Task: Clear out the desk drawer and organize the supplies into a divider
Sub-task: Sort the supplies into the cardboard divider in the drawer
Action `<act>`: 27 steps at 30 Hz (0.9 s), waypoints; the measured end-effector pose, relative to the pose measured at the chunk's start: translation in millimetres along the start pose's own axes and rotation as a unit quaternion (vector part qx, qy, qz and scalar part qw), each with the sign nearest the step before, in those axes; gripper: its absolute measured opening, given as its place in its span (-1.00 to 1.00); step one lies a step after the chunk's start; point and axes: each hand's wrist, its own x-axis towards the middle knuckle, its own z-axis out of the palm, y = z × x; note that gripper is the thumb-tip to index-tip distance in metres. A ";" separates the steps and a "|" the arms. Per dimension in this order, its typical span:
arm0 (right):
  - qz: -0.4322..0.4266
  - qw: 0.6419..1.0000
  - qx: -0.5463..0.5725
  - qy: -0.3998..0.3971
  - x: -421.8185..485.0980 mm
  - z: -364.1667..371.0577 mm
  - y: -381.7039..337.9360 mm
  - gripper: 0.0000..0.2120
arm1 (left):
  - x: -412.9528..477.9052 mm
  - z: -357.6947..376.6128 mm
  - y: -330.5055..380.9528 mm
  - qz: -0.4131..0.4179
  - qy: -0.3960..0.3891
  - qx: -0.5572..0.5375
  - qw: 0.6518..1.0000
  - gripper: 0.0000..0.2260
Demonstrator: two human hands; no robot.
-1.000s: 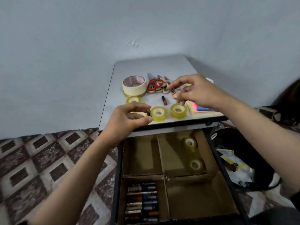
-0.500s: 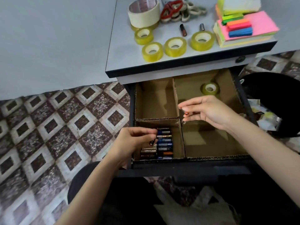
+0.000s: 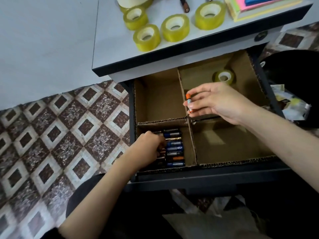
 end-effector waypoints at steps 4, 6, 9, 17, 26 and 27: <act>-0.016 1.000 -0.004 0.015 1.4 2.5 2.9 -0.76 | 0.5 -0.5 1.0 0.001 -0.001 0.009 1.000 -0.76; -0.027 0.999 -0.007 0.022 2.3 2.8 3.2 -0.77 | 0.6 2.0 2.1 -0.003 0.000 0.037 0.999 -0.76; -0.034 0.999 -0.008 0.029 3.7 2.8 5.4 -0.80 | 0.6 5.9 4.8 -0.005 0.011 0.109 0.994 -0.74; -0.022 0.999 -0.035 0.016 3.8 1.8 9.0 -0.85 | -15.4 -28.9 3.2 0.078 0.057 -0.050 0.994 -0.86; -0.026 0.964 -0.250 -0.090 -23.6 19.4 11.0 -0.86 | 1.1 -59.9 -35.4 0.062 0.271 -0.420 0.864 -0.90; -0.014 0.956 -0.275 -0.105 -27.1 25.1 14.1 -0.86 | 3.7 -59.4 -40.0 0.062 0.255 -0.424 0.867 -0.88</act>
